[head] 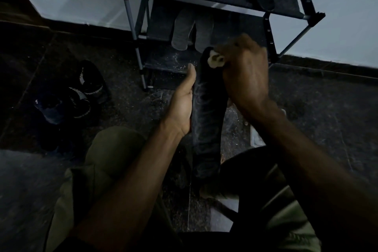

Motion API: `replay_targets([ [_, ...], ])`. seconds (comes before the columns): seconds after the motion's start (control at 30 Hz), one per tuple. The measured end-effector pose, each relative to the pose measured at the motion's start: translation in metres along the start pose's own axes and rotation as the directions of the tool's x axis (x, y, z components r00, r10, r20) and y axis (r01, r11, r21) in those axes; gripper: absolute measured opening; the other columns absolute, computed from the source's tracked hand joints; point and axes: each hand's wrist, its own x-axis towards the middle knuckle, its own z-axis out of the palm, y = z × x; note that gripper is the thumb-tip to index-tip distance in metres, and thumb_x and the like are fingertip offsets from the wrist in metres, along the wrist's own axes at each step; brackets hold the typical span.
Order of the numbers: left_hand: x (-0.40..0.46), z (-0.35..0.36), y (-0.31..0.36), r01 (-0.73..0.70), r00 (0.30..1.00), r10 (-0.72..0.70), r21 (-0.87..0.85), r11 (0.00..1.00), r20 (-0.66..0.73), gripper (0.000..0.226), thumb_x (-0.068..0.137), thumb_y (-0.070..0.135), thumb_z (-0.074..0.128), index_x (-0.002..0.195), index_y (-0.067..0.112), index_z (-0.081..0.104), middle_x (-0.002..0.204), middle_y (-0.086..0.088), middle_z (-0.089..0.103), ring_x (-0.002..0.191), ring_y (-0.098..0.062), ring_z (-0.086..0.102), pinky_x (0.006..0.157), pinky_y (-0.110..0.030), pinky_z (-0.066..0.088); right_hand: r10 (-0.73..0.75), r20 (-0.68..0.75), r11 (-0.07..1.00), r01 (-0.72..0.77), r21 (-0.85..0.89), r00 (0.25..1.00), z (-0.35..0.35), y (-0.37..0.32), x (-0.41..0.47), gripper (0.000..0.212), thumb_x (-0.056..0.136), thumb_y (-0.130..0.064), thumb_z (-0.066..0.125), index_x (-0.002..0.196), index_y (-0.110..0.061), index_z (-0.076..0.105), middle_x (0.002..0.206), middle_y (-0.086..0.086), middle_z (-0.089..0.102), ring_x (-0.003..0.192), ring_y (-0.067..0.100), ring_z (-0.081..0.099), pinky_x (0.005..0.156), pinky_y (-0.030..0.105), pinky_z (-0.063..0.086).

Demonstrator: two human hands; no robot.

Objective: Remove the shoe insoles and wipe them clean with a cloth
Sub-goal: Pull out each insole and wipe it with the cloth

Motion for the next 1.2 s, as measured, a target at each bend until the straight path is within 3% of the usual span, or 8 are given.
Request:
replay_targets([
  [0.1,0.000,0.002,0.001,-0.023,1.000,0.024,0.024,0.999,-0.014,0.058,0.101,0.052,0.026,0.122,0.013,0.064,0.122,-0.010,0.066,0.114,-0.025,0.062,0.093,-0.037,0.052,0.027,-0.023,0.998,-0.026,0.050,0.999,0.000,-0.005,0.005,0.028,0.083,-0.008,0.049,0.101,-0.013,0.071,0.093,0.013,0.064,0.081,0.031,0.061,0.068,0.047,0.050],
  [0.27,-0.003,-0.002,0.006,-0.077,0.996,0.076,-0.015,0.997,-0.037,0.068,0.102,0.050,0.027,0.082,0.009,0.078,0.086,-0.010,0.073,0.083,-0.020,0.072,0.071,-0.029,0.058,-0.148,0.019,0.988,0.148,0.042,0.989,0.002,-0.037,-0.033,0.031,0.083,-0.016,0.046,0.100,-0.012,0.072,0.092,0.011,0.063,0.079,0.031,0.059,0.068,0.036,0.038],
  [0.4,-0.002,0.001,0.006,-0.010,1.000,0.010,-0.018,1.000,0.024,0.065,0.100,0.055,0.027,0.111,0.008,0.070,0.113,-0.014,0.068,0.108,-0.025,0.063,0.098,-0.037,0.048,-0.127,0.038,0.992,0.127,-0.016,0.991,-0.004,-0.020,-0.034,0.034,0.083,-0.015,0.043,0.102,-0.012,0.072,0.093,0.013,0.063,0.080,0.033,0.060,0.070,0.040,0.041],
  [0.57,-0.001,0.007,0.002,-0.012,0.997,0.011,0.004,1.000,0.078,0.068,0.100,0.055,0.022,0.112,0.010,0.071,0.116,-0.009,0.069,0.109,-0.022,0.064,0.095,-0.035,0.052,0.062,-0.009,0.998,-0.062,0.007,0.998,-0.008,-0.006,-0.015,0.047,0.083,-0.019,0.029,0.101,-0.012,0.072,0.089,0.012,0.062,0.079,0.030,0.058,0.071,0.036,0.037],
  [0.73,-0.003,0.006,0.007,-0.056,0.992,0.064,-0.071,0.996,0.106,0.068,0.097,0.059,0.031,0.124,0.002,0.055,0.117,-0.016,0.061,0.112,-0.027,0.058,0.105,-0.040,0.040,-0.066,0.018,0.984,0.062,0.167,0.998,0.006,-0.025,-0.041,0.027,0.081,-0.004,0.056,0.100,-0.011,0.074,0.093,0.011,0.066,0.082,0.030,0.062,0.069,0.038,0.050],
  [0.87,-0.004,0.007,0.008,-0.076,0.990,0.075,0.003,0.997,0.120,0.058,0.101,0.048,0.031,0.125,0.002,0.058,0.120,-0.014,0.060,0.112,-0.027,0.057,0.102,-0.038,0.043,0.339,-0.028,0.777,-0.263,0.572,0.940,-0.006,-0.008,-0.034,0.018,0.084,-0.006,0.069,0.102,-0.009,0.072,0.095,0.000,0.071,0.085,0.011,0.067,0.076,0.029,0.056],
  [0.97,-0.003,0.005,0.010,-0.086,0.994,0.084,0.022,0.996,0.073,0.065,0.101,0.050,0.027,0.139,-0.002,0.043,0.128,-0.014,0.054,0.112,-0.026,0.056,0.097,-0.036,0.047,0.508,-0.013,0.649,-0.373,0.664,0.861,-0.017,0.006,-0.023,0.016,0.086,-0.010,0.069,0.102,-0.007,0.069,0.092,-0.001,0.070,0.083,0.009,0.068,0.075,0.029,0.058],
  [1.2,-0.002,0.001,0.010,-0.125,0.991,0.123,0.041,0.991,0.051,0.060,0.103,0.048,0.027,0.132,0.001,0.050,0.130,-0.017,0.055,0.123,-0.031,0.050,0.109,-0.040,0.036,0.220,-0.053,0.879,-0.174,0.444,0.974,-0.009,-0.009,-0.032,0.019,0.083,0.000,0.065,0.099,-0.010,0.069,0.097,0.002,0.068,0.089,0.014,0.064,0.076,0.030,0.054],
])
